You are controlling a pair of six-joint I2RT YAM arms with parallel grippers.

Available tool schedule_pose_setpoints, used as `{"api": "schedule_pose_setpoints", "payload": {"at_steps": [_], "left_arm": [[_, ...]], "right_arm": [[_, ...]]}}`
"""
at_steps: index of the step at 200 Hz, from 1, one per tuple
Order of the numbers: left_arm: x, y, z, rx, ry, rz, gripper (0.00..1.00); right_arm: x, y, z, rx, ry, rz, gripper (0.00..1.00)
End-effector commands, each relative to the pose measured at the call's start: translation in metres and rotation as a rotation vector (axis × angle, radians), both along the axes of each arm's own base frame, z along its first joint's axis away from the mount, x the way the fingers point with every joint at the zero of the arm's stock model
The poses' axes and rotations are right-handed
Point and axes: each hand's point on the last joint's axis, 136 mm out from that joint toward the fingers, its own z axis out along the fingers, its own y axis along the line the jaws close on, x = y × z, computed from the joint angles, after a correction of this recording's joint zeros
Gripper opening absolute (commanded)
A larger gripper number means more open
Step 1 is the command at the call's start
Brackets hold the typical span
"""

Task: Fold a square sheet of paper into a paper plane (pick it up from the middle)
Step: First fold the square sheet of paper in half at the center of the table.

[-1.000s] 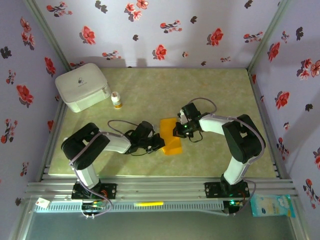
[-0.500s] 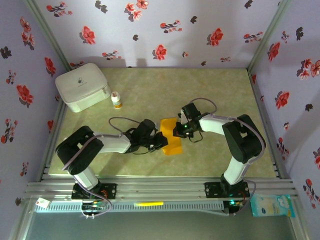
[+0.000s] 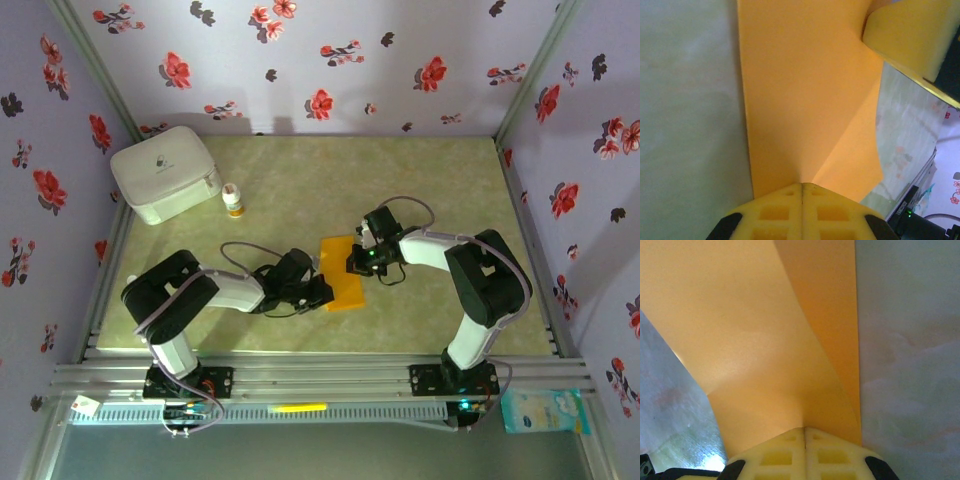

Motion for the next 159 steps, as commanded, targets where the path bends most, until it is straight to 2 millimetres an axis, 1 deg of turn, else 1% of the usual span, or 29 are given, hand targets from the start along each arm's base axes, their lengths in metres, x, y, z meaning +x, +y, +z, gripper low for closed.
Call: {"api": "schedule_pose_setpoints", "payload": {"at_steps": [1,24,45,55,69,86,100,116,135,159], "left_arm": [[-0.022,0.020,-0.014,0.092,0.032,-0.030,0.00],[-0.017,0.012,0.005,0.055,-0.019,-0.053,0.00],[-0.007,0.000,0.026,0.001,-0.070,-0.050,0.00],[-0.003,-0.004,0.032,-0.015,-0.085,-0.044,0.01],[0.001,-0.008,0.035,-0.021,-0.099,-0.038,0.02],[0.004,-0.013,0.032,-0.020,-0.095,-0.044,0.03],[0.002,-0.015,0.023,-0.011,-0.070,-0.054,0.03],[-0.002,-0.009,0.009,0.013,-0.034,-0.041,0.03],[-0.009,-0.001,-0.004,0.018,-0.002,-0.019,0.03],[-0.024,0.010,-0.017,0.027,0.036,-0.031,0.03]], "right_arm": [[-0.040,-0.049,-0.048,-0.235,0.164,-0.054,0.00],[-0.039,-0.049,-0.047,-0.233,0.163,-0.053,0.00],[-0.040,-0.049,-0.047,-0.234,0.166,-0.052,0.00],[-0.040,-0.049,-0.047,-0.233,0.166,-0.052,0.00],[-0.040,-0.049,-0.047,-0.232,0.164,-0.053,0.00],[-0.040,-0.048,-0.047,-0.231,0.165,-0.052,0.00],[-0.040,-0.049,-0.047,-0.231,0.165,-0.052,0.00],[-0.041,-0.049,-0.048,-0.233,0.167,-0.050,0.00],[-0.042,-0.050,-0.049,-0.237,0.167,-0.050,0.00],[-0.044,-0.051,-0.051,-0.244,0.173,-0.047,0.00]]}}
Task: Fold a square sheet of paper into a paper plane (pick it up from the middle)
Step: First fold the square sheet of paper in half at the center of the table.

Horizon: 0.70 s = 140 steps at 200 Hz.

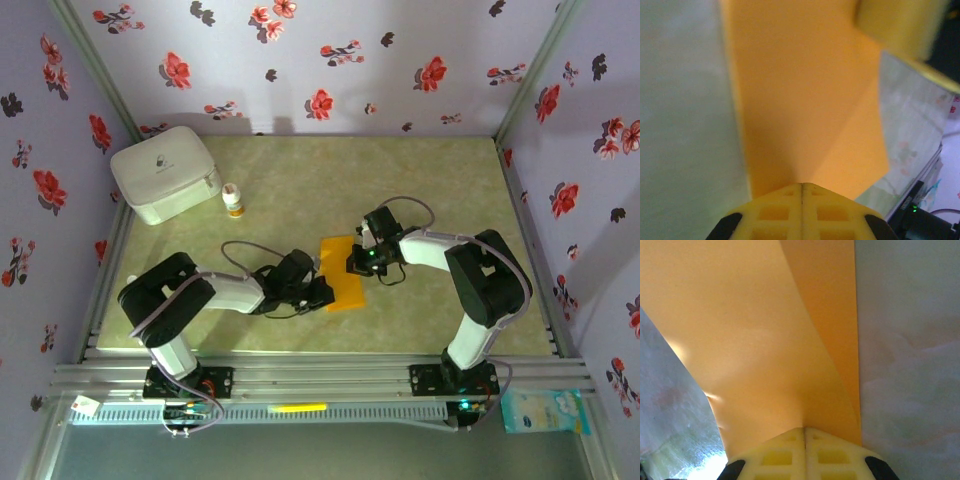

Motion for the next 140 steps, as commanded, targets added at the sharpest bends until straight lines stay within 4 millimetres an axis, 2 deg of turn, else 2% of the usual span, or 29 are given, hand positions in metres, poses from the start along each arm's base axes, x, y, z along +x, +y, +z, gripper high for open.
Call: {"api": "schedule_pose_setpoints", "payload": {"at_steps": [1,50,106,140], "left_arm": [[-0.019,0.009,-0.017,0.014,0.051,-0.015,0.03],[-0.043,0.023,-0.026,0.039,0.082,-0.061,0.03],[-0.049,0.024,-0.019,0.186,0.044,-0.177,0.03],[-0.044,0.020,-0.003,0.222,0.002,-0.198,0.03]], "right_arm": [[-0.044,-0.052,-0.051,-0.246,0.174,-0.046,0.00],[-0.045,-0.055,-0.050,-0.258,0.171,-0.048,0.00],[-0.046,-0.056,-0.050,-0.262,0.172,-0.051,0.00],[-0.045,-0.055,-0.050,-0.258,0.171,-0.052,0.00]]}}
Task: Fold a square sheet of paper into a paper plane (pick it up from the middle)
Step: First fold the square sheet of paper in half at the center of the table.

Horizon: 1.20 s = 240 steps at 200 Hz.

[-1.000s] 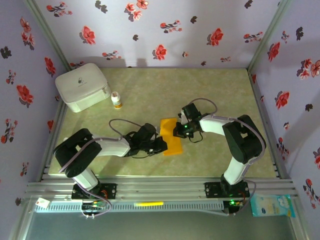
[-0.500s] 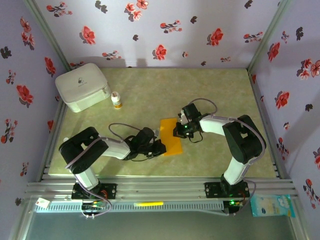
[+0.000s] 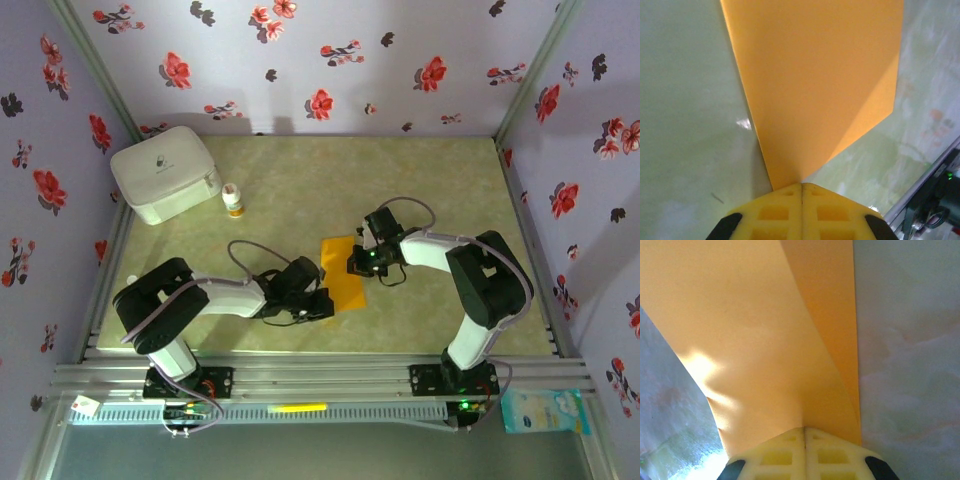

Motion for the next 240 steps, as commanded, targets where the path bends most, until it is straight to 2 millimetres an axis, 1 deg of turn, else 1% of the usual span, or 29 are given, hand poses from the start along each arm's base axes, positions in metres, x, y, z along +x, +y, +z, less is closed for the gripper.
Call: {"api": "schedule_pose_setpoints", "payload": {"at_steps": [1,18,27,36,51,76,97,122,142,159,184,210,240], "left_arm": [[-0.012,0.019,-0.003,0.113,0.002,-0.053,0.03],[-0.003,0.016,0.016,0.069,-0.048,-0.039,0.04],[0.006,0.016,0.028,0.037,-0.078,-0.025,0.05],[0.019,0.018,0.039,0.010,-0.102,0.000,0.05],[0.046,0.022,0.054,-0.042,-0.130,0.051,0.06],[0.091,0.014,0.077,-0.156,-0.145,0.089,0.05],[0.119,0.003,0.079,-0.159,-0.157,0.076,0.05],[0.138,-0.006,0.066,-0.123,-0.144,0.048,0.05],[0.144,-0.008,0.050,-0.111,-0.114,0.044,0.04],[0.144,-0.010,0.037,-0.099,-0.095,0.037,0.04],[0.143,-0.007,0.021,-0.089,-0.081,0.045,0.04],[0.140,0.004,-0.003,-0.046,-0.054,0.059,0.04],[0.134,0.016,-0.022,-0.004,-0.026,0.063,0.04]], "right_arm": [[-0.043,-0.054,-0.050,-0.255,0.174,-0.051,0.00],[-0.044,-0.054,-0.049,-0.253,0.174,-0.048,0.00],[-0.044,-0.053,-0.049,-0.253,0.174,-0.048,0.00],[-0.044,-0.053,-0.050,-0.251,0.176,-0.045,0.00],[-0.043,-0.052,-0.049,-0.248,0.174,-0.042,0.00],[-0.044,-0.052,-0.049,-0.246,0.176,-0.041,0.00],[-0.044,-0.051,-0.049,-0.242,0.177,-0.040,0.00],[-0.044,-0.050,-0.050,-0.240,0.182,-0.038,0.00],[-0.042,-0.049,-0.049,-0.237,0.179,-0.036,0.00],[-0.042,-0.048,-0.049,-0.236,0.182,-0.034,0.00],[-0.043,-0.049,-0.050,-0.239,0.188,-0.031,0.00],[-0.044,-0.049,-0.050,-0.235,0.187,-0.034,0.00],[-0.044,-0.048,-0.051,-0.231,0.188,-0.036,0.00]]}}
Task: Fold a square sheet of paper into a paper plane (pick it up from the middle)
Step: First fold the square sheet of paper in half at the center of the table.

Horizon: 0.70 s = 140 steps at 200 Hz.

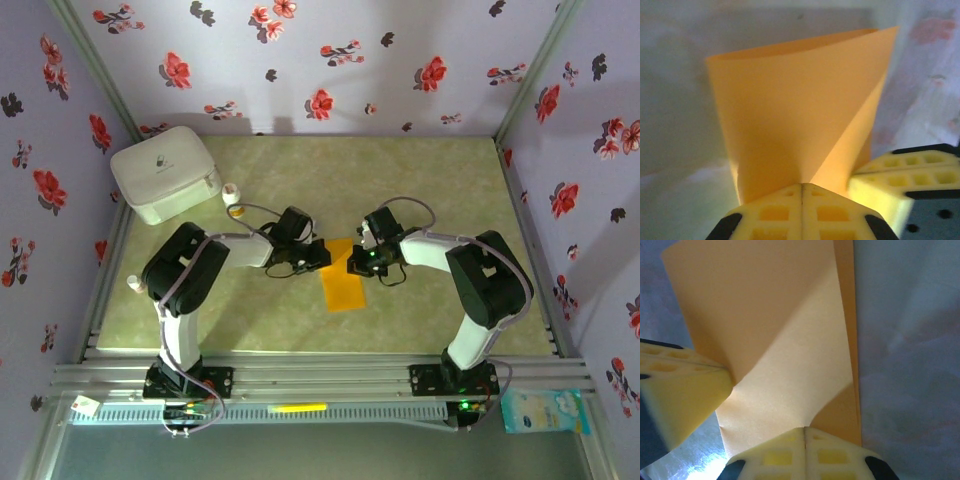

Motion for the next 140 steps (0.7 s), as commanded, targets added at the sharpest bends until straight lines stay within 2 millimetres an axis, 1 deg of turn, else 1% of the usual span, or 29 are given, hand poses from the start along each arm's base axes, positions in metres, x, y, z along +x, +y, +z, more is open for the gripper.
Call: {"api": "schedule_pose_setpoints", "payload": {"at_steps": [1,16,29,44,70,84,95,106,140], "left_arm": [[-0.006,0.014,-0.024,0.050,0.029,-0.012,0.04],[-0.007,0.019,-0.030,0.070,0.041,-0.015,0.04],[-0.006,0.020,-0.029,0.076,0.047,-0.013,0.04],[-0.004,0.015,-0.017,0.050,0.036,-0.015,0.04],[0.008,0.005,0.011,0.006,0.008,-0.020,0.05],[0.014,0.000,0.021,-0.007,-0.002,-0.026,0.05],[0.019,-0.002,0.025,-0.016,-0.013,-0.027,0.05],[0.022,-0.003,0.022,-0.010,-0.011,-0.029,0.05],[0.021,0.003,-0.003,0.027,0.030,-0.026,0.04]], "right_arm": [[-0.044,-0.049,-0.052,-0.232,0.188,-0.037,0.00],[-0.044,-0.049,-0.052,-0.234,0.190,-0.036,0.00],[-0.045,-0.049,-0.052,-0.234,0.190,-0.037,0.00],[-0.045,-0.049,-0.052,-0.235,0.188,-0.036,0.00],[-0.043,-0.049,-0.050,-0.234,0.185,-0.036,0.00],[-0.043,-0.049,-0.051,-0.234,0.187,-0.038,0.00],[-0.044,-0.049,-0.050,-0.234,0.186,-0.038,0.00],[-0.044,-0.049,-0.051,-0.234,0.185,-0.037,0.00],[-0.044,-0.048,-0.051,-0.232,0.188,-0.037,0.00]]}}
